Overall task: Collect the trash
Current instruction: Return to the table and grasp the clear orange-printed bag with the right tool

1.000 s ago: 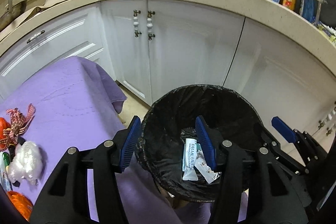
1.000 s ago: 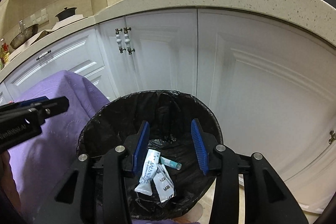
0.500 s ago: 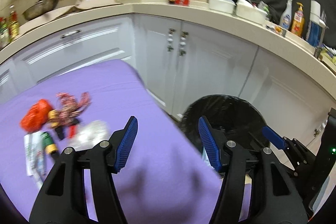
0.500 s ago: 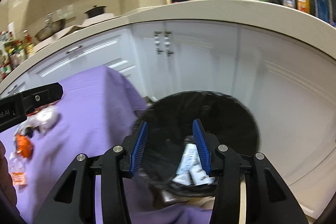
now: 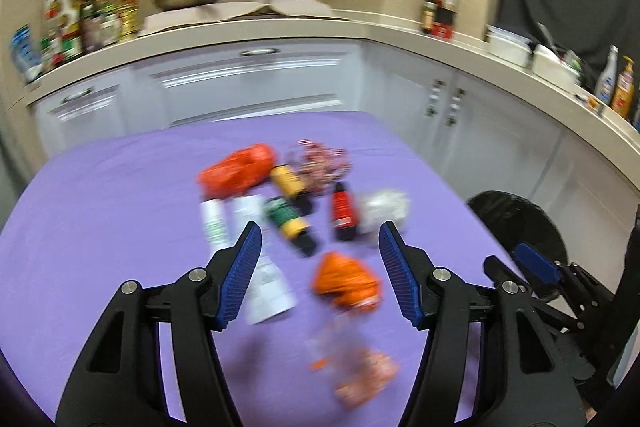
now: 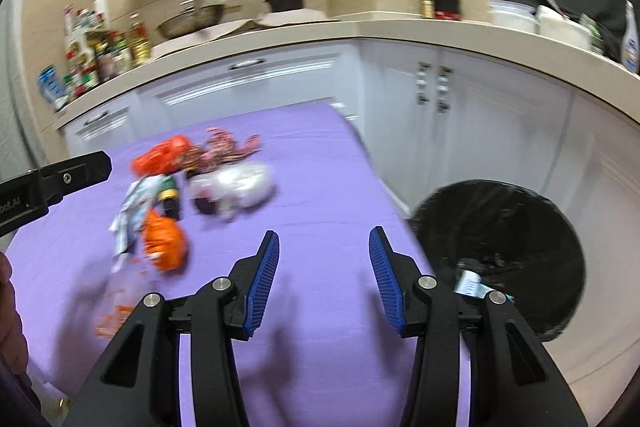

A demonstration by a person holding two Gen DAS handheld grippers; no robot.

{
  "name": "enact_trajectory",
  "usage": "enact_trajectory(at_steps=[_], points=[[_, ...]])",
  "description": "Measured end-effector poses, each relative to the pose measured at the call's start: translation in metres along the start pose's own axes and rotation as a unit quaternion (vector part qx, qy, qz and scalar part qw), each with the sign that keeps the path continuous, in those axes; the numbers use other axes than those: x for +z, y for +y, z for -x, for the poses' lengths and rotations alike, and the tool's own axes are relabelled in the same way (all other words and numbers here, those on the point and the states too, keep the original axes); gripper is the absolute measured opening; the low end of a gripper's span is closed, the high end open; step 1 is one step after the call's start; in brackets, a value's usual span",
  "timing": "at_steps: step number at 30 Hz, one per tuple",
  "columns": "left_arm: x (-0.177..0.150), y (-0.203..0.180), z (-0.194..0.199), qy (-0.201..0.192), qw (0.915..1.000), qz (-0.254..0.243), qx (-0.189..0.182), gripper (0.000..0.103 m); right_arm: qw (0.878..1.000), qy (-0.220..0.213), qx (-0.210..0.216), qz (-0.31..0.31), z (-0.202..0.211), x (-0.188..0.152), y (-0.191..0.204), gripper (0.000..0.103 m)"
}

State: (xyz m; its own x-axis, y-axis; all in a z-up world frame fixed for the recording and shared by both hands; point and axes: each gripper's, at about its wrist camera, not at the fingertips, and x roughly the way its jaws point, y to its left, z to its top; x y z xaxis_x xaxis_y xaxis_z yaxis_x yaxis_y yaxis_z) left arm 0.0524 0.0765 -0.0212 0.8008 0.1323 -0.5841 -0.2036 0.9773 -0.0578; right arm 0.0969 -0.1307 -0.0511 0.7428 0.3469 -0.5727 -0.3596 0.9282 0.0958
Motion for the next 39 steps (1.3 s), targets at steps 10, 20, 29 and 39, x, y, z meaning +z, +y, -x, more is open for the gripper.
enact_trajectory(at_steps=[10, 20, 29, 39], points=[[-0.032, 0.083, 0.022, 0.015, 0.9963, 0.047, 0.071, 0.06, 0.998, 0.002, 0.048, 0.05, 0.005, -0.006, 0.065, 0.053], [-0.058, 0.143, 0.033, 0.029, 0.9884, 0.089, 0.119, 0.06, 0.993, 0.015, 0.081, 0.086, 0.002, -0.018, 0.111, 0.062], [-0.066, 0.143, 0.027, 0.037, 0.9892, 0.096, 0.104, 0.06, 0.991, 0.053, 0.077, 0.1, -0.016, -0.039, 0.118, 0.062], [-0.069, 0.123, 0.019, 0.046, 0.9917, 0.087, 0.083, 0.06, 0.989, 0.061, 0.079, 0.108, -0.017, -0.047, 0.115, 0.041]])
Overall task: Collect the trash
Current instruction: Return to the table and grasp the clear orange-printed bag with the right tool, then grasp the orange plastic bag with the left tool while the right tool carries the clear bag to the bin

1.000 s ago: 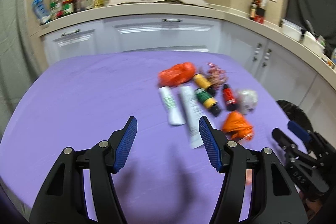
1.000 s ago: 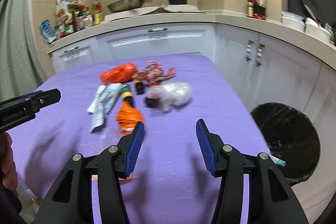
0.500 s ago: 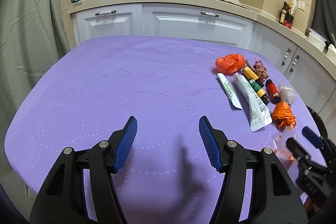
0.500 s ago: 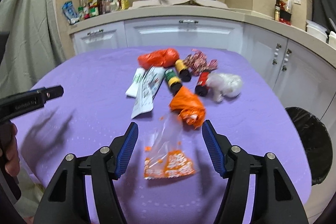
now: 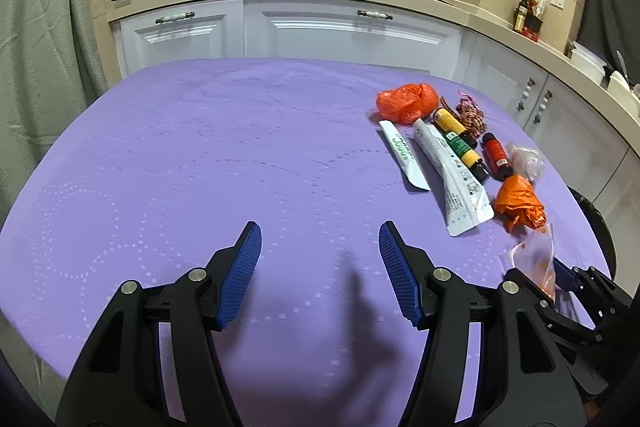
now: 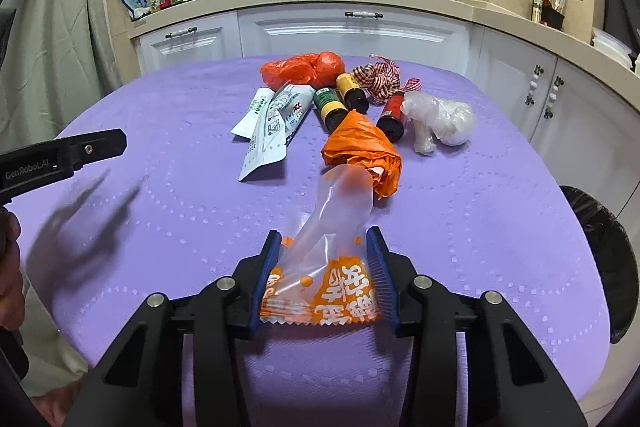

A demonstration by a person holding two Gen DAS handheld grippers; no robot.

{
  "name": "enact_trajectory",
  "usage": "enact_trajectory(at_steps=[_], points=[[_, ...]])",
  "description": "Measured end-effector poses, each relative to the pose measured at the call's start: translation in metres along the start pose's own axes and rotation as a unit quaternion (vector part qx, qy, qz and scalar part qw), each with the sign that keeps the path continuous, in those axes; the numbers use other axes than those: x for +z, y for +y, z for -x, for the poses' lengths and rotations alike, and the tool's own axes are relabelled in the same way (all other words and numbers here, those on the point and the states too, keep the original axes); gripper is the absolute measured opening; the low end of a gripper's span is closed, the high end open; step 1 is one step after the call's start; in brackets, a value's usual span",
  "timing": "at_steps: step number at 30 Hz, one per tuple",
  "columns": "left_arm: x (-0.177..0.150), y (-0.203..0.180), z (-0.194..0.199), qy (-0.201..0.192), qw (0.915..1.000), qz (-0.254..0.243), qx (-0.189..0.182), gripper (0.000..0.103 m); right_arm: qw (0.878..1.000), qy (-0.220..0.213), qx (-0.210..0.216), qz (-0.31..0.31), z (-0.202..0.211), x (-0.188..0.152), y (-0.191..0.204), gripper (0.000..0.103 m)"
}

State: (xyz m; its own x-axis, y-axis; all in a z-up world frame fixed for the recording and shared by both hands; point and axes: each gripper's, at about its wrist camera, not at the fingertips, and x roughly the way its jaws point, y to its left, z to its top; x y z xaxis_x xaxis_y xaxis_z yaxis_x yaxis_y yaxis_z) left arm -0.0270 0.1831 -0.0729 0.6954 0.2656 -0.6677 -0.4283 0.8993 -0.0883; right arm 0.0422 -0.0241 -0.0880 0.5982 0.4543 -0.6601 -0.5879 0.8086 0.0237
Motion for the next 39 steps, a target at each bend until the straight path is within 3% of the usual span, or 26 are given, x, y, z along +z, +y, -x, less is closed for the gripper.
enact_trajectory(at_steps=[2, 3, 12, 26, 39], points=[[0.0, -0.004, 0.0, 0.0, 1.0, -0.002, -0.004, 0.06, 1.0, 0.0, 0.002, 0.001, 0.003, 0.0, 0.0, 0.036], [0.0, -0.006, 0.0, 0.0, 1.0, -0.004, -0.006, 0.06, 1.0, 0.002, 0.002, 0.003, 0.004, 0.001, -0.001, 0.027], [0.0, -0.043, 0.002, 0.0, 0.9987, -0.033, -0.039, 0.06, 0.999, -0.014, -0.017, -0.023, 0.019, 0.003, -0.026, 0.027], [0.003, -0.126, -0.007, 0.002, 0.9905, -0.098, -0.096, 0.06, 0.993, -0.032, -0.067, -0.095, 0.037, -0.003, -0.099, 0.027], [0.005, -0.181, -0.042, 0.019, 0.9872, -0.132, -0.088, 0.06, 0.984, -0.044, -0.093, -0.147, 0.048, -0.012, -0.152, 0.027]])
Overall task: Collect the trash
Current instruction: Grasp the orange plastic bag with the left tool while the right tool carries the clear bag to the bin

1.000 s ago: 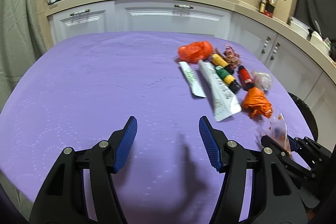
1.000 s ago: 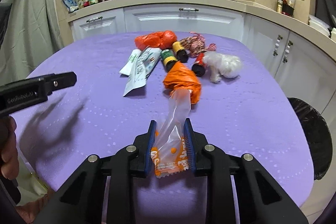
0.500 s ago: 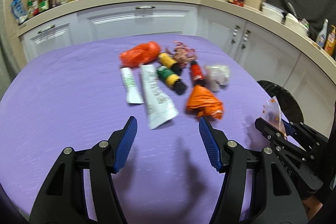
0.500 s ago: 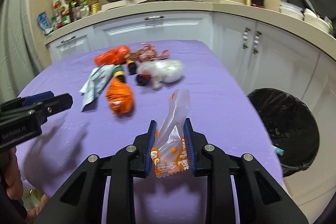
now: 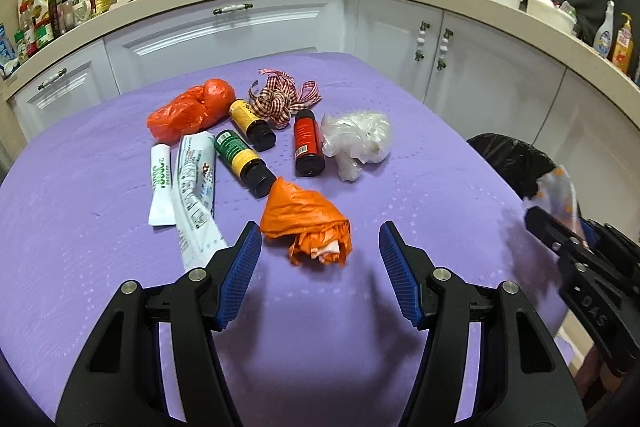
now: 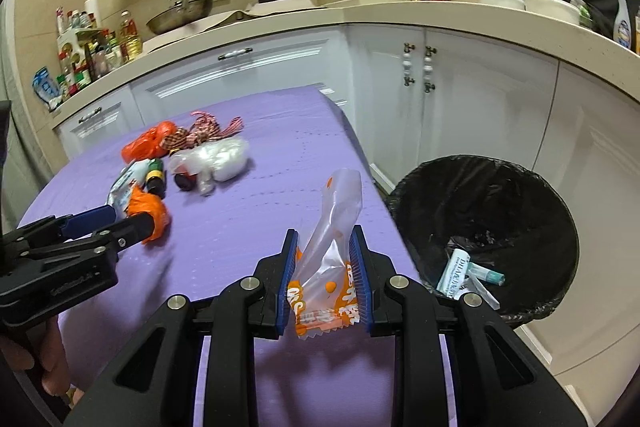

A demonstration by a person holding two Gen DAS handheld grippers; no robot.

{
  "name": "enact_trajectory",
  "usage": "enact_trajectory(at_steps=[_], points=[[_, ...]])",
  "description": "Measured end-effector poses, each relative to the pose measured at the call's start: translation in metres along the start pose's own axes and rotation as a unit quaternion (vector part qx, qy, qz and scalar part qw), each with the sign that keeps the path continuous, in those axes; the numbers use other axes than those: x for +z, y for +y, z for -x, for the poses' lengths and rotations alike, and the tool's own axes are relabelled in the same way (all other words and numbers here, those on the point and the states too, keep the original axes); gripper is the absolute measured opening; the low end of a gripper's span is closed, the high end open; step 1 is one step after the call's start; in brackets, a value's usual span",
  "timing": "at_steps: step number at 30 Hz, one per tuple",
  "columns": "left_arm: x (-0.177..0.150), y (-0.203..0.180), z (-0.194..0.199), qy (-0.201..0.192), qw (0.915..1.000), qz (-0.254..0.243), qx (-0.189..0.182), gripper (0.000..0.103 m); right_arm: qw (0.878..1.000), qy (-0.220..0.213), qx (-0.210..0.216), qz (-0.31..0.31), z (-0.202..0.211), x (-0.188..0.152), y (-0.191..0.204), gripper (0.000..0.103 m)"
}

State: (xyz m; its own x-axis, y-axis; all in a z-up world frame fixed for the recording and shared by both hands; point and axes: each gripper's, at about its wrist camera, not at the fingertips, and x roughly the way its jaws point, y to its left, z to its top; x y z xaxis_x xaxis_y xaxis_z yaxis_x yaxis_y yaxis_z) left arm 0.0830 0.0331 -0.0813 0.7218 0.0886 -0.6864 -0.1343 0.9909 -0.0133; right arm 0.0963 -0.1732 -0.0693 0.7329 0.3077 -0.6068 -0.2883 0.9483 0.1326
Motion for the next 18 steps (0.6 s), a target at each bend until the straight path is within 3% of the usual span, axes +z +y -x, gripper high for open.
enact_trajectory(at_steps=[9, 11, 13, 18], points=[[0.007, 0.004, -0.026, 0.025, 0.9994, 0.017, 0.016, 0.059, 1.0, 0.008, 0.001, -0.012, -0.014, 0.004, -0.012, 0.027], [0.006, 0.004, -0.028, 0.026, 0.9993, 0.018, 0.017, 0.054, 1.0, 0.011, 0.002, -0.013, -0.017, 0.005, -0.013, 0.027], [0.006, 0.005, -0.031, 0.03, 0.9993, 0.019, 0.012, 0.042, 1.0, 0.012, 0.003, -0.015, -0.019, 0.005, -0.015, 0.027], [0.005, 0.004, -0.029, 0.023, 0.9996, 0.017, 0.01, 0.041, 1.0, 0.017, 0.002, -0.017, -0.023, 0.004, -0.018, 0.027]])
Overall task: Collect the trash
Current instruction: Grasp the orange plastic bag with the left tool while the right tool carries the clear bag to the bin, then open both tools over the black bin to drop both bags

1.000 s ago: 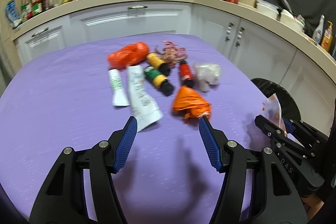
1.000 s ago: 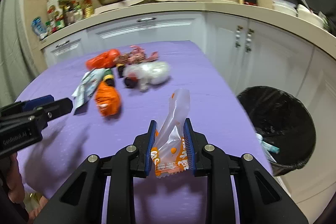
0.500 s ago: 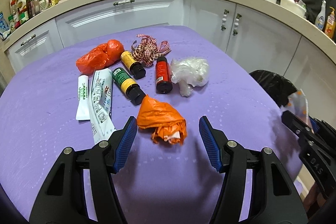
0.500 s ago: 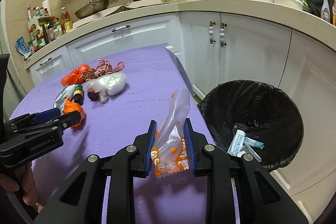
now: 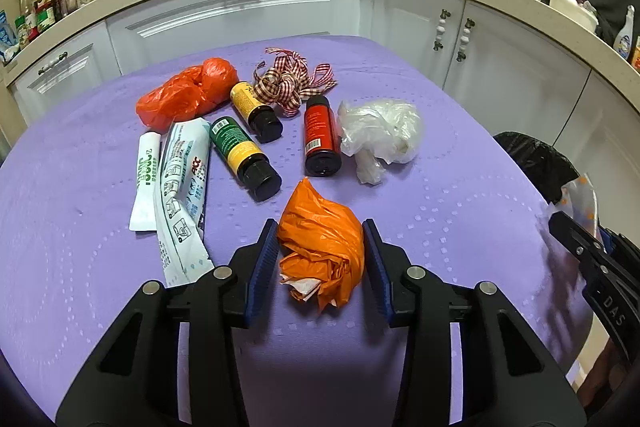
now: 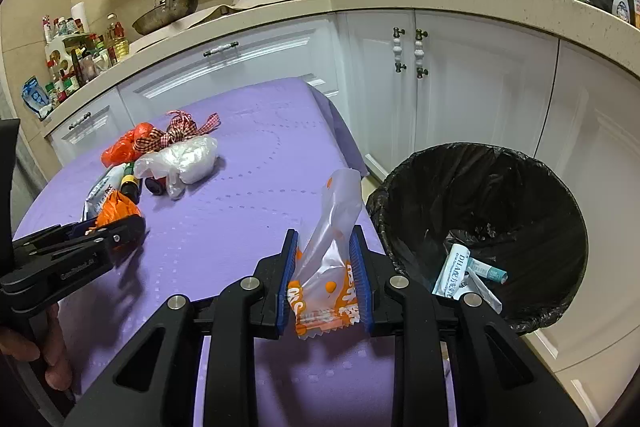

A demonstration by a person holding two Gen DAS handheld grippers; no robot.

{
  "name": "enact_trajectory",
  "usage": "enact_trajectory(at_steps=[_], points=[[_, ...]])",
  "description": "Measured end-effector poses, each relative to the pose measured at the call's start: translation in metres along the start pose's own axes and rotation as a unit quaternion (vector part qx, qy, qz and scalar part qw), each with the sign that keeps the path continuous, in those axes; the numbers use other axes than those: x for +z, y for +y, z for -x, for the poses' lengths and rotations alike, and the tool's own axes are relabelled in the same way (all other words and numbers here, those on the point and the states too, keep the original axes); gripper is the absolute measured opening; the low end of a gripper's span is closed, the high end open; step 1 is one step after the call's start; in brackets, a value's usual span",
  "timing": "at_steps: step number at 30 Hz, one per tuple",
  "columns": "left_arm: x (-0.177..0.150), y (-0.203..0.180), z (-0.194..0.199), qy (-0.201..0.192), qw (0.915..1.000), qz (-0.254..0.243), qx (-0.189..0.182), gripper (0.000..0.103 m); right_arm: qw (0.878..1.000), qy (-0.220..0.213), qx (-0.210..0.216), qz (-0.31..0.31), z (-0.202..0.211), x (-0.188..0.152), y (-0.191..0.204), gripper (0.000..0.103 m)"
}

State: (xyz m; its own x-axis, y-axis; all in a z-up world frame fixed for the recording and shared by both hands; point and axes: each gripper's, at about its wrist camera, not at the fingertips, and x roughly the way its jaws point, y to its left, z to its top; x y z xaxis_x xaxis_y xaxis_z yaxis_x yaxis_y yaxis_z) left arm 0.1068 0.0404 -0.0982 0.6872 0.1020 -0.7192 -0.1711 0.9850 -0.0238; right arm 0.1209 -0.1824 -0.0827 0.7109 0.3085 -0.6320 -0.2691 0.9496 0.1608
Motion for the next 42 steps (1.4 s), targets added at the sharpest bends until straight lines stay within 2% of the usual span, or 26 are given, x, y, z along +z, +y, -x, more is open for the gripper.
enact_trajectory(at_steps=[8, 17, 24, 32, 36, 38, 39, 40, 41, 42], points=[[0.01, -0.015, 0.021, -0.021, 0.9989, -0.019, -0.036, 0.041, 1.0, -0.013, -0.024, -0.008, 0.007, 0.009, -0.018, 0.027], [0.037, -0.076, 0.032, -0.06, 0.9907, -0.073, -0.098, 0.041, 0.996, -0.041, -0.079, -0.025, 0.019, 0.026, -0.062, 0.027], [0.06, -0.139, 0.013, -0.068, 0.9822, -0.107, -0.139, 0.041, 0.991, -0.044, -0.117, -0.04, 0.015, 0.037, -0.1, 0.027], [0.071, -0.196, -0.019, -0.054, 0.9769, -0.143, -0.149, 0.041, 0.987, -0.038, -0.144, -0.059, 0.004, 0.039, -0.137, 0.027], [0.071, -0.213, -0.03, -0.047, 0.9756, -0.157, -0.146, 0.041, 0.986, -0.035, -0.15, -0.067, -0.001, 0.038, -0.15, 0.027], [0.073, -0.22, -0.034, -0.05, 0.9748, -0.166, -0.141, 0.045, 0.986, -0.033, -0.15, -0.073, -0.004, 0.039, -0.158, 0.03], [0.073, -0.224, -0.036, -0.055, 0.9746, -0.17, -0.135, 0.058, 0.985, -0.034, -0.151, -0.076, -0.005, 0.04, -0.161, 0.033], [0.074, -0.225, -0.037, -0.059, 0.9747, -0.171, -0.132, 0.066, 0.984, -0.036, -0.153, -0.08, -0.006, 0.039, -0.163, 0.042], [0.074, -0.227, -0.038, -0.063, 0.9747, -0.172, -0.128, 0.068, 0.983, -0.039, -0.157, -0.083, -0.006, 0.04, -0.165, 0.049], [0.075, -0.228, -0.039, -0.063, 0.9745, -0.174, -0.127, 0.07, 0.983, -0.04, -0.159, -0.085, -0.006, 0.04, -0.167, 0.051]])
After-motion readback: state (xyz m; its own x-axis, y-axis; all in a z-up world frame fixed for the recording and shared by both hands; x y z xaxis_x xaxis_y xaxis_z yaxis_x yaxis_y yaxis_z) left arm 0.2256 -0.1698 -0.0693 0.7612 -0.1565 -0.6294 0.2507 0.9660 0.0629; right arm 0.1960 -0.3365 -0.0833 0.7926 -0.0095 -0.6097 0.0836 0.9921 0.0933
